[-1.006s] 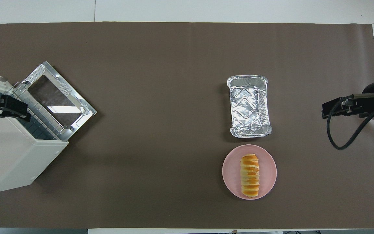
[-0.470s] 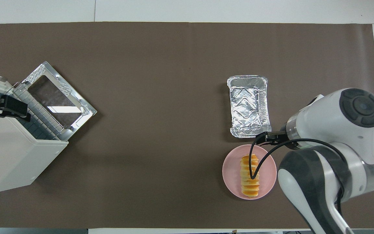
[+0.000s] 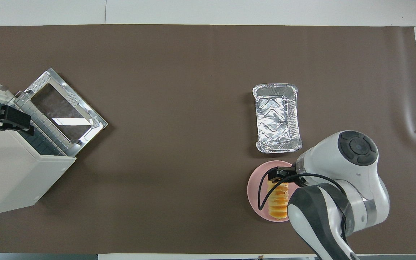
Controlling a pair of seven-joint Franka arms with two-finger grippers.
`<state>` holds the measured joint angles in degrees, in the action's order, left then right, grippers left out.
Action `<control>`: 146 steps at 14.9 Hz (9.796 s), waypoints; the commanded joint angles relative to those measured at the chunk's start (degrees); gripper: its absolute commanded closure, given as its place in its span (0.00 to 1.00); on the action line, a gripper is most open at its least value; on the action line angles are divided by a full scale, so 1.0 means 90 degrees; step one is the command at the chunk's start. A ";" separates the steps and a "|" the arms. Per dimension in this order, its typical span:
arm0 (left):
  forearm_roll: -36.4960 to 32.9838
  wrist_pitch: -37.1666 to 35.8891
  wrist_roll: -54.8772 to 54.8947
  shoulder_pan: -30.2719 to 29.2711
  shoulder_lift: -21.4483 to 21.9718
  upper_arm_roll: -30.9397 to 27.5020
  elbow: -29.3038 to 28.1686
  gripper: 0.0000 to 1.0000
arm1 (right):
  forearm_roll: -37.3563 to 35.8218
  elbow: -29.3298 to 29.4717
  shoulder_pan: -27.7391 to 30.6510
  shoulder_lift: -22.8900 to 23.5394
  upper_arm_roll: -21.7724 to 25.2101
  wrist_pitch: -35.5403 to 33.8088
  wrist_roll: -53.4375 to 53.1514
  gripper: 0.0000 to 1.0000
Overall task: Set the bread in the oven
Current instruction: 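Reach the right gripper down and grasp the bread roll on the pink plate, then lift the bread roll with the right gripper and lower it into the foil tray, then open the right gripper to release the bread inside the foil tray, then grasp the rim of the foil tray with the right gripper, then slide the foil tray with the right gripper toward the toaster oven, then release the tray and withdraw the right gripper while the left gripper approaches, then grasp the foil tray with the left gripper and lift it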
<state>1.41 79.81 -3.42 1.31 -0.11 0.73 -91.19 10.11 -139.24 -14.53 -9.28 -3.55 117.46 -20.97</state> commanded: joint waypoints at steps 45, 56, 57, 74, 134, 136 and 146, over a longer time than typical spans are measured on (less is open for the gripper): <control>-0.0088 0.0117 0.0008 -0.0058 0.0168 0.0055 -0.0180 0.00 | -0.0098 0.3050 0.0414 0.2916 0.0004 0.1177 0.1255 1.00; -0.0098 0.0117 0.0008 -0.0058 0.0168 0.0055 -0.0180 0.00 | -0.0351 0.3128 0.0724 0.2643 0.0043 0.1002 0.1547 0.00; -0.0098 0.0117 0.0008 -0.0058 0.0168 0.0055 -0.0180 0.00 | -0.0352 0.3128 0.0842 0.2575 0.0043 0.0982 0.1587 0.00; -0.0088 0.0117 0.0008 -0.0058 0.0168 0.0055 -0.0180 0.00 | 0.0234 0.2083 0.1312 0.2301 0.0033 0.1118 0.1578 1.00; 0.0049 0.4160 -0.1720 0.3134 -0.2544 0.0085 0.0462 0.00 | -0.1211 0.4759 0.1790 0.0846 -0.0016 -0.3090 0.2076 0.00; 0.0010 0.4228 -0.2264 0.3378 -0.3061 0.0085 0.0688 0.00 | -0.1211 0.4710 0.1790 0.0826 -0.0016 -0.3100 0.2056 0.00; -0.0176 0.4706 -0.2570 0.3829 -0.3591 0.0046 0.0669 0.00 | -0.1202 0.4680 0.1810 0.0787 -0.0016 -0.3129 0.2046 0.00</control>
<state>0.99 121.32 -25.48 34.88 -31.63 2.14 -85.79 -0.06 -95.45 1.00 -0.77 -3.07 89.01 -1.71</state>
